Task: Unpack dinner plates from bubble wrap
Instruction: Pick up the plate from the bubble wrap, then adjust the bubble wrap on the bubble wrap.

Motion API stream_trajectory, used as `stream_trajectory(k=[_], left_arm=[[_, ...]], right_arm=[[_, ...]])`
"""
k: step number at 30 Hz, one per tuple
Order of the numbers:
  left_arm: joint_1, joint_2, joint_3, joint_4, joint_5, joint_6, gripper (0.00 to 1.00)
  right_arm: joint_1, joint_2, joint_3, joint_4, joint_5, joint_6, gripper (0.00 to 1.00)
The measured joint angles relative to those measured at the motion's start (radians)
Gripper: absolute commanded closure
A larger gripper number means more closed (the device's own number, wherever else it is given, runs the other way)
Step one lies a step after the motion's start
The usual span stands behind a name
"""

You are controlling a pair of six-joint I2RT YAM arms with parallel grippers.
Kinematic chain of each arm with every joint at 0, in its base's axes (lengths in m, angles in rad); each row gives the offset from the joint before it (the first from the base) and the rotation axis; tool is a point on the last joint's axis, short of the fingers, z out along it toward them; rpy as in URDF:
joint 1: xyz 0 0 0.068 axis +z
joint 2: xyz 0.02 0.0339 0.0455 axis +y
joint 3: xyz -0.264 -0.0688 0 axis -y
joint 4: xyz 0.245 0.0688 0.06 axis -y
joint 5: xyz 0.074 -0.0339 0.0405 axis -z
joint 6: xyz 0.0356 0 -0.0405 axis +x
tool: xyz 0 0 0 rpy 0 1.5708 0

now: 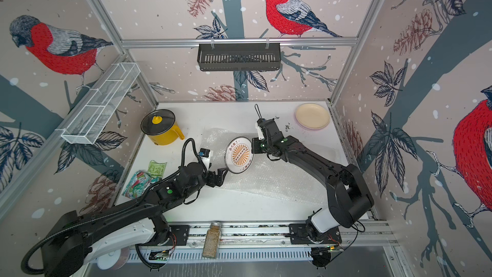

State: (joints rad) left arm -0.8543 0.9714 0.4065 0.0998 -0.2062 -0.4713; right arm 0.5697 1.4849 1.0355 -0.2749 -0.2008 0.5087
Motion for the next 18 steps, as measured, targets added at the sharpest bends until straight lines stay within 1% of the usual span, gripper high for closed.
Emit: stream_trajectory(k=[3,5,9,14,16,18], left_arm=[[0.000,0.031,0.006,0.000,-0.010,0.010,0.05],[0.000,0.087,0.029,0.000,-0.029,0.033,0.06],[0.000,0.261,0.135,-0.045,-0.102,0.034,0.06],[0.000,0.475,0.286,-0.095,-0.239,-0.004,0.07],[0.002,0.561,0.340,-0.129,-0.296,-0.024,0.07],[0.008,0.644,0.397,-0.161,-0.329,-0.038,0.07]], right_arm=[[-0.066,-0.056,-0.039,-0.009,-0.001,0.019,0.97],[-0.122,-0.099,-0.069,-0.010,-0.010,0.035,0.97],[-0.240,-0.187,-0.120,-0.007,-0.029,0.066,0.98],[-0.380,-0.287,-0.156,-0.004,-0.071,0.090,0.98],[-0.456,-0.322,-0.169,0.001,-0.088,0.097,0.98],[-0.532,-0.344,-0.184,0.014,-0.098,0.116,0.98]])
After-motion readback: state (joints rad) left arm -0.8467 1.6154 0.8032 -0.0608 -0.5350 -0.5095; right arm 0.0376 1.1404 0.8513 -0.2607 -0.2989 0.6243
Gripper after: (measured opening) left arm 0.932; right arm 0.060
